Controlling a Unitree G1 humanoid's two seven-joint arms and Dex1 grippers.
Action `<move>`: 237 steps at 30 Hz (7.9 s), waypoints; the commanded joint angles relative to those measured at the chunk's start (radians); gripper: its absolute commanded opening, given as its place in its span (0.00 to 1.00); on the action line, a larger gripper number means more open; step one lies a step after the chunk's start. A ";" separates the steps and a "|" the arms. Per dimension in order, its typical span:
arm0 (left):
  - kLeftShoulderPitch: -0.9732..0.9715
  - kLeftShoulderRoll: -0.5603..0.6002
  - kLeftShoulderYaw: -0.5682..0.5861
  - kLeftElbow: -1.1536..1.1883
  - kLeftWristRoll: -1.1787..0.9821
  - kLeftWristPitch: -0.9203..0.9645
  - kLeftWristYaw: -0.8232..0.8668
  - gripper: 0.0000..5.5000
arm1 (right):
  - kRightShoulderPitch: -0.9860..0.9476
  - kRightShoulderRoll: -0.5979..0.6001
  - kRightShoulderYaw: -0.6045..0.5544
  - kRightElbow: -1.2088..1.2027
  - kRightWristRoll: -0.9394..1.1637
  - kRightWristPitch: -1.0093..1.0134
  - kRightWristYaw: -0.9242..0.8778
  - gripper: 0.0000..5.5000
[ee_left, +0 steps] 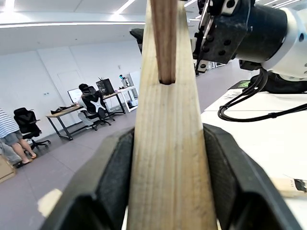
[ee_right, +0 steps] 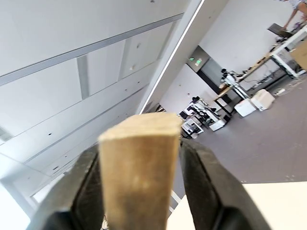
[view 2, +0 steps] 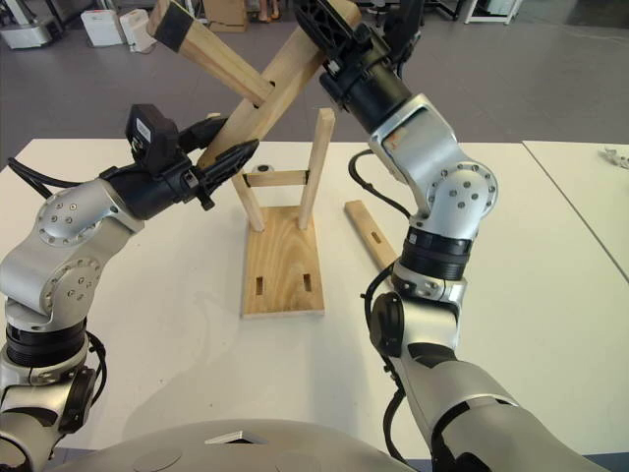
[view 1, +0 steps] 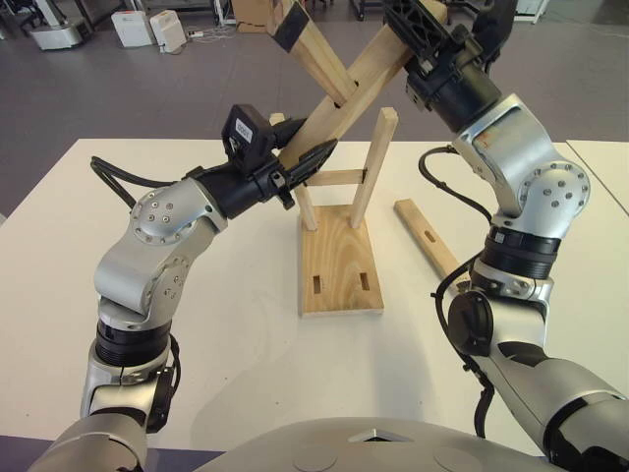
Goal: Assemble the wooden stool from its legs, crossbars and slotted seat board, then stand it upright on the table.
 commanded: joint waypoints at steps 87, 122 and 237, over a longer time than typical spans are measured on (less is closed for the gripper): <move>0.451 -0.039 -0.032 0.229 0.304 -0.200 0.011 0.96 | 0.381 -0.388 -0.044 -0.391 -0.458 -0.288 0.224 0.71; -0.479 -0.266 0.412 0.244 -0.408 0.143 0.413 0.96 | 0.111 -0.575 0.241 0.024 -1.127 -0.675 0.666 0.38; 0.481 -0.319 -0.155 -0.217 0.149 0.193 0.885 0.19 | 0.301 -0.509 0.288 -0.568 -0.623 -0.164 0.680 0.58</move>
